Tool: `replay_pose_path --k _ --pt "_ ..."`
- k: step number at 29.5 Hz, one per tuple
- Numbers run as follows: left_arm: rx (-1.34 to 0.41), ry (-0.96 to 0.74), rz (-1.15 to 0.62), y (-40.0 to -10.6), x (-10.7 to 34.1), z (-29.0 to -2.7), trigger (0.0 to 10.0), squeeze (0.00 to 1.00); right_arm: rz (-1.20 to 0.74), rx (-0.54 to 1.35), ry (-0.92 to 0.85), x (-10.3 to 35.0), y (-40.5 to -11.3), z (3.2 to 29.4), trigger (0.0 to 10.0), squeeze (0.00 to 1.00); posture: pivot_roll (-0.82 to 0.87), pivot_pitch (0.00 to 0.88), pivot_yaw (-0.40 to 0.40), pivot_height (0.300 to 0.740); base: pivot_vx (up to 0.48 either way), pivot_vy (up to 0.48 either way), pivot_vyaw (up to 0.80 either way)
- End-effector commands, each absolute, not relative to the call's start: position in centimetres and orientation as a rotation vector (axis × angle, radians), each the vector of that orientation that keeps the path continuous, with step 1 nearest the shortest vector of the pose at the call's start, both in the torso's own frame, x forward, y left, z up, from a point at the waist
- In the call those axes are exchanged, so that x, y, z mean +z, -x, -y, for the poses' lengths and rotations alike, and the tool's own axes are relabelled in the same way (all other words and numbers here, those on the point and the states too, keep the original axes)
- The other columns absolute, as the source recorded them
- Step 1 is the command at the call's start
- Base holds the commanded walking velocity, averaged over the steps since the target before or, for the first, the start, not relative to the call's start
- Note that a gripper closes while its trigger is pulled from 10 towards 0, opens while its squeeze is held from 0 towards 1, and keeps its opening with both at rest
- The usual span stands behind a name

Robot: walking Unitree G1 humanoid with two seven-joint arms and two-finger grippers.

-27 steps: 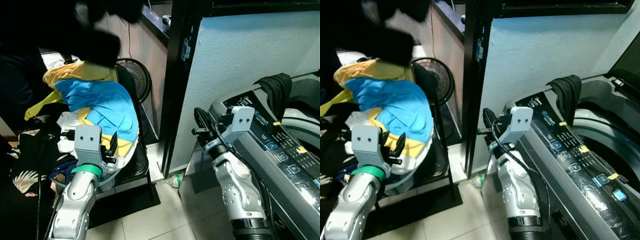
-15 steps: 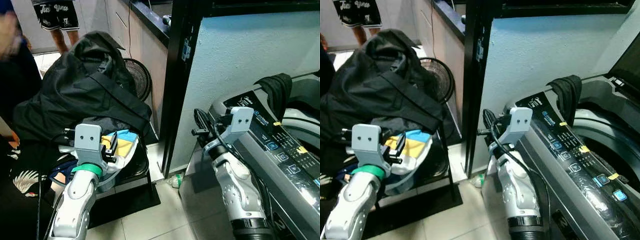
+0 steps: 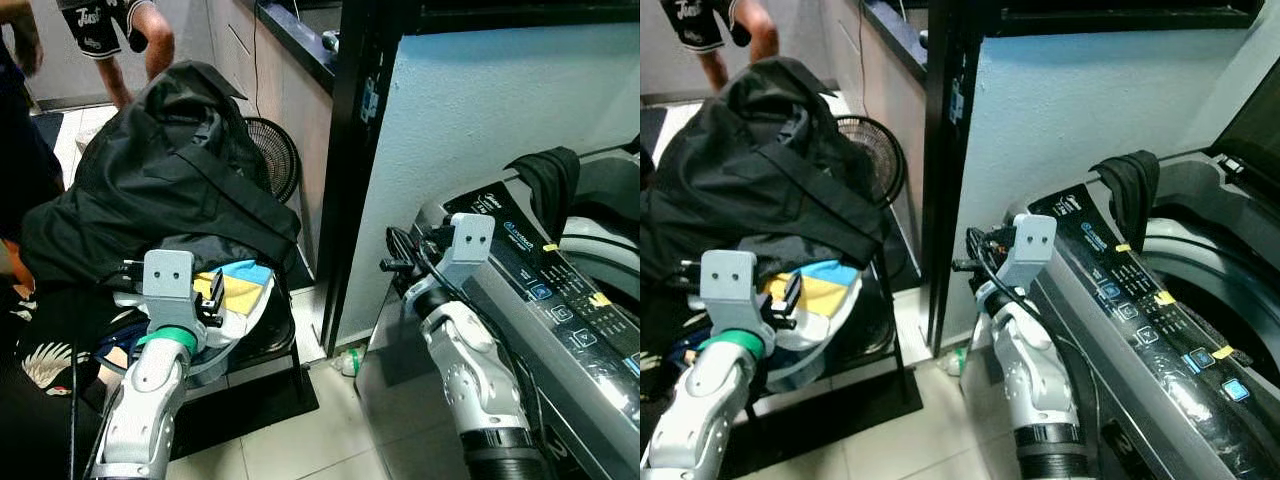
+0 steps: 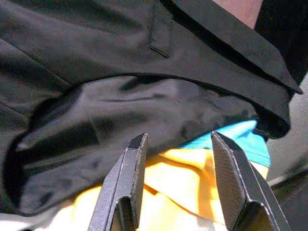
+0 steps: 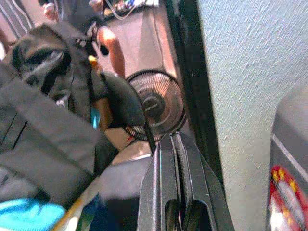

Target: Clothes washing

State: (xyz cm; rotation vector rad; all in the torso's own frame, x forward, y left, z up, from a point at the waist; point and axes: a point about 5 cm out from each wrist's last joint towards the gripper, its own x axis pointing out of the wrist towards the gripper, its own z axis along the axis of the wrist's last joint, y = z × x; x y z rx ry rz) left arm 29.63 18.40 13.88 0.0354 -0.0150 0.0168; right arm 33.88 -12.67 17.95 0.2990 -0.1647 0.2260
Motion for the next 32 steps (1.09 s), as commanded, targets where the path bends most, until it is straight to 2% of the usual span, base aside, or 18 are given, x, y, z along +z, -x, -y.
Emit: replay_pose_path --k 1,7,11,20,23,25,27,32 --pt "0.042 -0.038 0.024 -29.7 14.0 -18.7 10.0 0.00 0.179 0.183 -0.274 18.4 -34.3 13.0 10.0 0.00 0.09 0.000 0.008 0.740 0.000 0.000 0.00" --pt "0.055 -0.048 0.013 -29.7 13.8 -18.6 10.0 0.00 0.189 0.214 -0.245 19.0 -34.4 12.8 10.0 0.00 0.09 0.000 0.005 0.740 0.000 0.000 0.00" --pt "0.027 -0.068 0.025 -29.9 13.6 -18.1 10.0 0.00 0.208 0.263 -0.268 18.5 -33.6 12.4 10.0 0.00 0.04 0.000 0.047 0.740 0.000 0.000 0.00" --pt "0.048 -0.085 0.052 -30.4 14.5 -18.1 10.0 0.00 0.210 0.270 -0.285 18.3 -33.5 12.4 10.0 0.00 0.10 0.000 0.016 0.740 0.000 0.000 0.00" --pt "0.076 -0.096 0.044 -29.9 14.2 -18.6 10.0 0.00 0.212 0.292 -0.290 18.4 -33.7 12.1 10.0 0.00 0.12 0.000 -0.001 0.740 0.000 0.000 0.00" --pt "0.146 -0.086 0.028 -28.7 13.8 -20.6 10.0 0.00 0.213 0.334 -0.307 18.7 -33.8 11.2 10.0 0.00 0.13 0.001 -0.013 0.740 0.000 0.000 0.00" --pt "0.173 -0.087 0.027 -28.4 13.8 -21.3 10.0 0.00 0.211 0.353 -0.306 18.7 -33.8 10.8 10.0 0.00 0.16 0.006 -0.026 0.740 0.000 0.000 0.00" --pt "0.185 -0.103 0.041 -28.4 14.3 -21.9 10.0 0.00 0.195 0.396 -0.288 18.2 -33.5 9.8 10.0 0.00 0.16 0.012 -0.024 0.740 0.000 0.000 0.00"
